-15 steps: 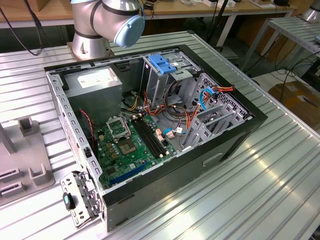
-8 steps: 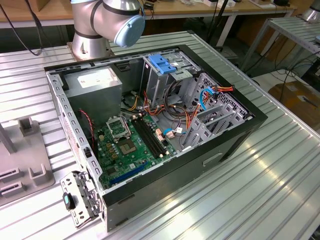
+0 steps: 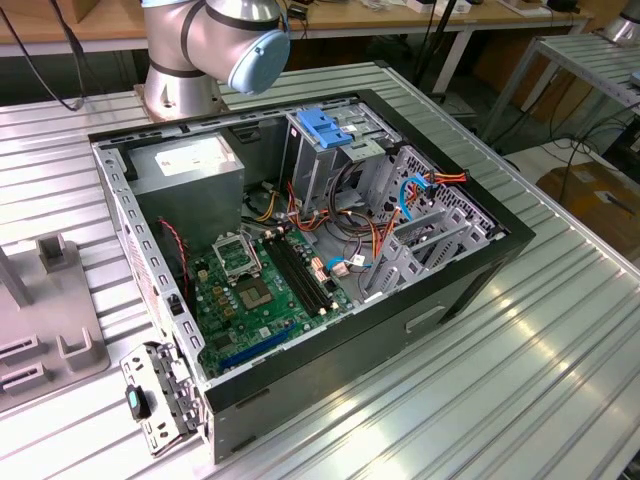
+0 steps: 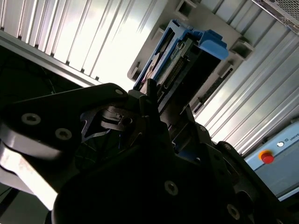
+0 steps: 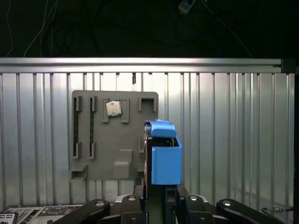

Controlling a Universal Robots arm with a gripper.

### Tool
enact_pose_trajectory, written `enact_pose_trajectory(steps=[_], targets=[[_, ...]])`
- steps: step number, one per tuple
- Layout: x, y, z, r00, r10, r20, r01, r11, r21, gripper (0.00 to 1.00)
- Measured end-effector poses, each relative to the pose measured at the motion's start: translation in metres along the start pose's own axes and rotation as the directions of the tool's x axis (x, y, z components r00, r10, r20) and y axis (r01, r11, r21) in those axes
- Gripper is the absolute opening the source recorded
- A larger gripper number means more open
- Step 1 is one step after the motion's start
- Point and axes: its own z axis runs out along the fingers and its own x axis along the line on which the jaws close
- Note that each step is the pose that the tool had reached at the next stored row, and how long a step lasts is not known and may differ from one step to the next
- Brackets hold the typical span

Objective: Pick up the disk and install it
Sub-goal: 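Pick up the disk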

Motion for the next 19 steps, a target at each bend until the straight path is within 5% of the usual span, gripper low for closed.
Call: enact_pose_trajectory(steps=[19], targets=[[-0.0002,-0.0167,0.0000,1.0000,0.000,0.0000,0.000,1.0000,0.0000,0.35]])
